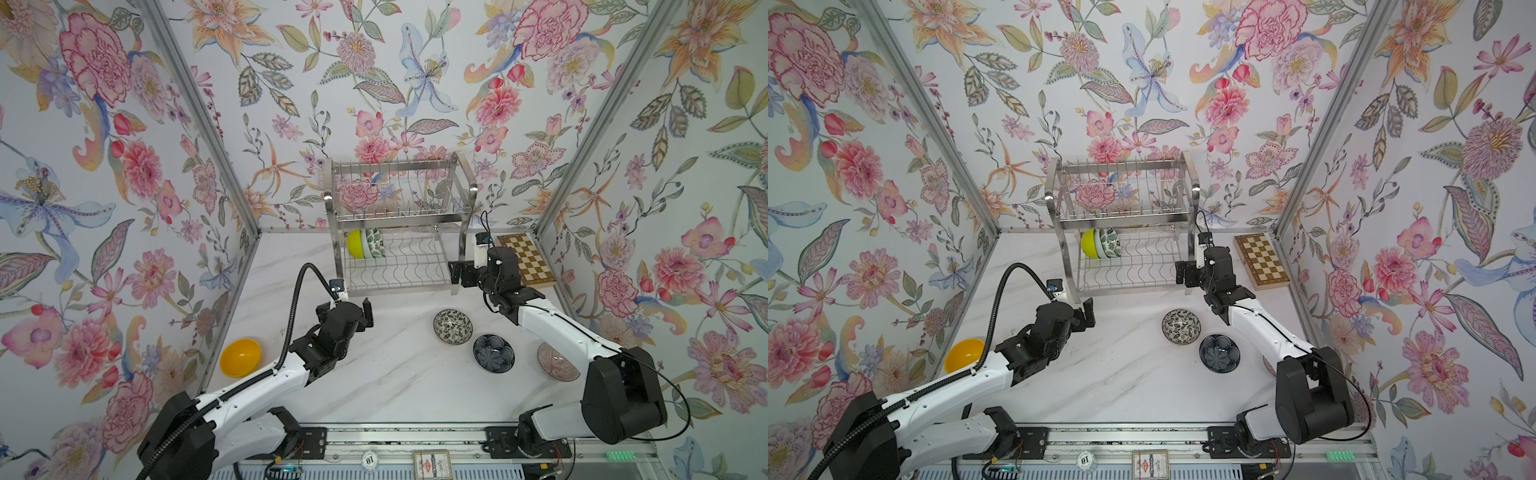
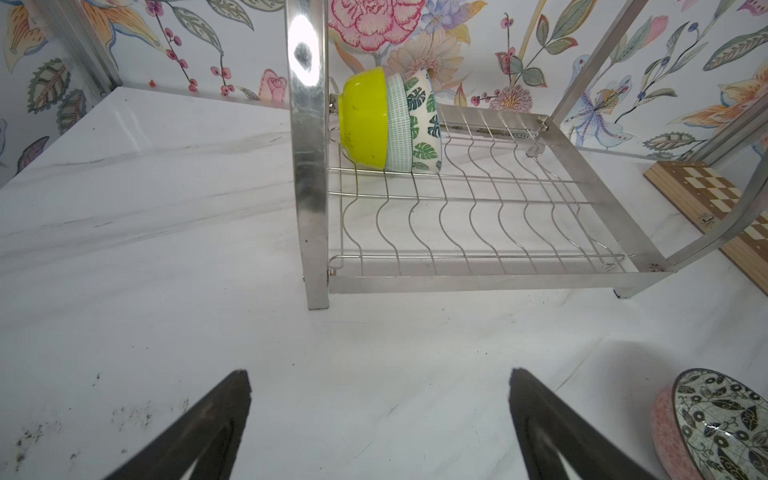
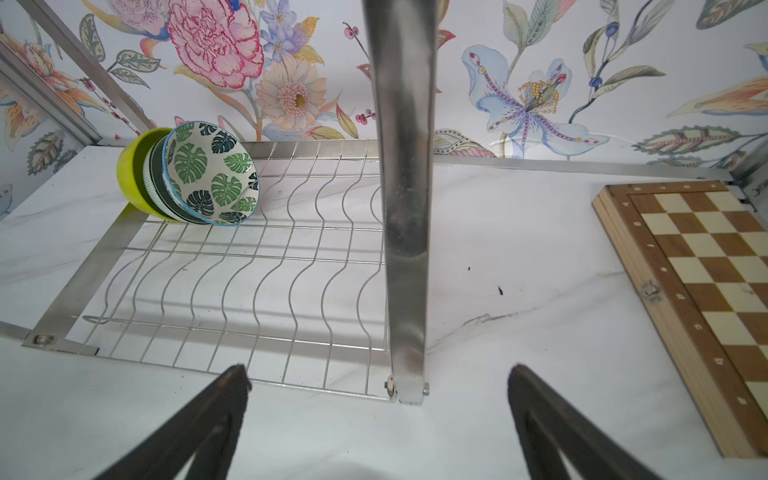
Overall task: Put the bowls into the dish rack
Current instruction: 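Move the left gripper toward the yellow bowl on the table, then lower the left gripper onto the yellow bowl rim and grasp it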
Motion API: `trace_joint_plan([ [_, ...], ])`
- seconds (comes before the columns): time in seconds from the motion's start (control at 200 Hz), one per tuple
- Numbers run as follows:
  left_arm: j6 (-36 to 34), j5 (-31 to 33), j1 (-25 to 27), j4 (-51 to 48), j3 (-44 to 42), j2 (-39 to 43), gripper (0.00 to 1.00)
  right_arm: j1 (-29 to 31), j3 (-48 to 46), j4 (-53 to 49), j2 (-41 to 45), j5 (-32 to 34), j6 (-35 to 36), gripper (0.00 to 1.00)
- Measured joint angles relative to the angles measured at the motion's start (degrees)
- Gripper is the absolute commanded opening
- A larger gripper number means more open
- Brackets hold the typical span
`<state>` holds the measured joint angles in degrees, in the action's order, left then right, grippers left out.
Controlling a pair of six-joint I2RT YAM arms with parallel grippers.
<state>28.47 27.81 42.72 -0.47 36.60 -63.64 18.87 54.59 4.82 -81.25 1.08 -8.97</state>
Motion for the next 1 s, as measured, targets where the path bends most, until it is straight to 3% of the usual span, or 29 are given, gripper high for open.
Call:
trace_joint_plan([
  [0.215,6.0,5.8,-2.6,-19.1,10.1,0.2,0.99,1.5,-2.6,-1.0,2.4,-0.3,-4.8,0.99],
  [0.41,8.3,5.0,-17.3,-29.8,11.3,2.1,0.99,9.9,-2.7,-1.2,2.6,-0.6,-5.2,0.99],
  [0.616,8.7,1.9,-31.8,-28.6,4.8,5.3,0.99,19.7,0.3,-1.9,0.0,-1.2,-3.9,0.99],
  [0.786,10.6,-1.9,-42.8,-26.3,0.8,-0.1,0.99,22.9,5.9,-5.0,-4.6,-1.3,-2.1,0.99],
  [1.001,12.6,-2.3,-46.8,-24.3,0.2,-5.8,0.98,26.1,10.0,-6.9,-8.0,-1.3,-0.7,0.98],
])
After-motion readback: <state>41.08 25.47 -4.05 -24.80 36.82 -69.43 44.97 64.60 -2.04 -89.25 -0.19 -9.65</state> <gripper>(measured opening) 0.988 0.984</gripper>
